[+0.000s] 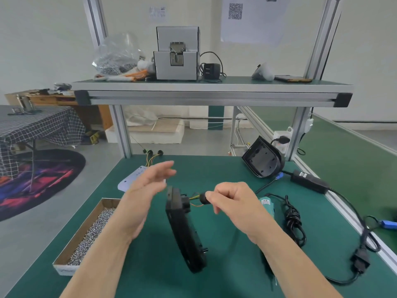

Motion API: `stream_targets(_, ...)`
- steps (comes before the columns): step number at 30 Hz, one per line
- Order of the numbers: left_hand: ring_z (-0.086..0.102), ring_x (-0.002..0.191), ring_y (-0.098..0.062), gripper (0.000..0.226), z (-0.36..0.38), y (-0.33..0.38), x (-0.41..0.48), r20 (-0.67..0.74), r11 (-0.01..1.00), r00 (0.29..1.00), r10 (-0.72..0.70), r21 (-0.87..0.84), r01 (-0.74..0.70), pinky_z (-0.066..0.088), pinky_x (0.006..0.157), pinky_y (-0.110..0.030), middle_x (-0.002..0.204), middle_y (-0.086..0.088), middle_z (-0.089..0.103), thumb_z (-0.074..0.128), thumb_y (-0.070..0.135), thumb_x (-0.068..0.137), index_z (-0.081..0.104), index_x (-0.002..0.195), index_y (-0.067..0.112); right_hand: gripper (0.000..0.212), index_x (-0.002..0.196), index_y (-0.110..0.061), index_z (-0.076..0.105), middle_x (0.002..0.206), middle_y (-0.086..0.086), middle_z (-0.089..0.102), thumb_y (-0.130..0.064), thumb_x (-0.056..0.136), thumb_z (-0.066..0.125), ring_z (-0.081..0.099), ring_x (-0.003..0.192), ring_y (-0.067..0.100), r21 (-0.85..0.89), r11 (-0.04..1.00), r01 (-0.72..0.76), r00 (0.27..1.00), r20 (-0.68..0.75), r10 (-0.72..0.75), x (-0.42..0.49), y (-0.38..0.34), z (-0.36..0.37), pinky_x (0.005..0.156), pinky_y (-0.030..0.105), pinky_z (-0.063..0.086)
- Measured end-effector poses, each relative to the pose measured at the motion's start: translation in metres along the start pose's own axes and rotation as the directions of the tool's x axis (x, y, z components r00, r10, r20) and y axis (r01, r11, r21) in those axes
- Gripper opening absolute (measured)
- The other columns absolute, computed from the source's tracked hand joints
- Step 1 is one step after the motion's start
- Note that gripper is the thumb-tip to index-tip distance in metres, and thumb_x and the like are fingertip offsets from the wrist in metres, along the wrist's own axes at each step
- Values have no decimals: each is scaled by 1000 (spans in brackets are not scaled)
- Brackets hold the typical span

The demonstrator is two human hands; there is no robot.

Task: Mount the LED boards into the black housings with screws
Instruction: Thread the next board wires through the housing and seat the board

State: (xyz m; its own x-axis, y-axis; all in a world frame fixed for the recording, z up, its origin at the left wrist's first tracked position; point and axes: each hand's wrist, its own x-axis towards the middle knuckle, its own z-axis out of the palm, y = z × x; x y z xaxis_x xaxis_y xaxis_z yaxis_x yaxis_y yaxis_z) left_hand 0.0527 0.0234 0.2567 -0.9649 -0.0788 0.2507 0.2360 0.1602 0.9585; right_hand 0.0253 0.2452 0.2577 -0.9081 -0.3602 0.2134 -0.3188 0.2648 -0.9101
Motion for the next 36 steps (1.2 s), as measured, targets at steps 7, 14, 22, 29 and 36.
stream_targets(7,52,104,-19,43,44,37,-3,445,506,888,114,744,-437,35,103,-36,110,2,58,43,16,93,46,135,13,21,73,-25,45,68,-9,54,-34,92,42,49,68,19,-474,851,227,974,107,-201,3,-20,15,63,38,42)
stream_targets(14,38,115,-24,33,25,5,3,312,269,942,-121,924,-271,22,114,-49,120,3,43,3,48,93,31,99,32,29,77,-18,52,67,-4,52,-31,99,38,46,64,21,-703,639,313,920,58,-388,-2,-15,21,57,38,39)
stream_targets(22,54,89,-14,8,-8,5,8,374,617,905,-203,767,-179,46,86,-43,94,3,54,46,47,99,45,92,43,22,77,-26,53,65,-12,46,-28,97,45,41,66,13,-645,716,267,931,-19,-364,-11,-20,15,57,27,31)
stream_targets(29,52,72,-20,11,29,20,-11,153,540,988,-18,833,-119,39,63,-30,89,5,34,58,42,87,49,83,38,19,92,-23,41,87,-5,56,-36,104,35,46,75,26,-761,628,165,986,110,-126,-11,-45,19,65,40,35)
stream_targets(36,53,78,-1,21,37,30,-16,101,682,995,17,727,-85,40,66,-15,99,7,38,68,43,75,67,96,39,38,78,-20,40,76,-4,51,-48,104,39,46,73,23,-701,710,70,995,95,-4,-8,-43,12,63,38,32)
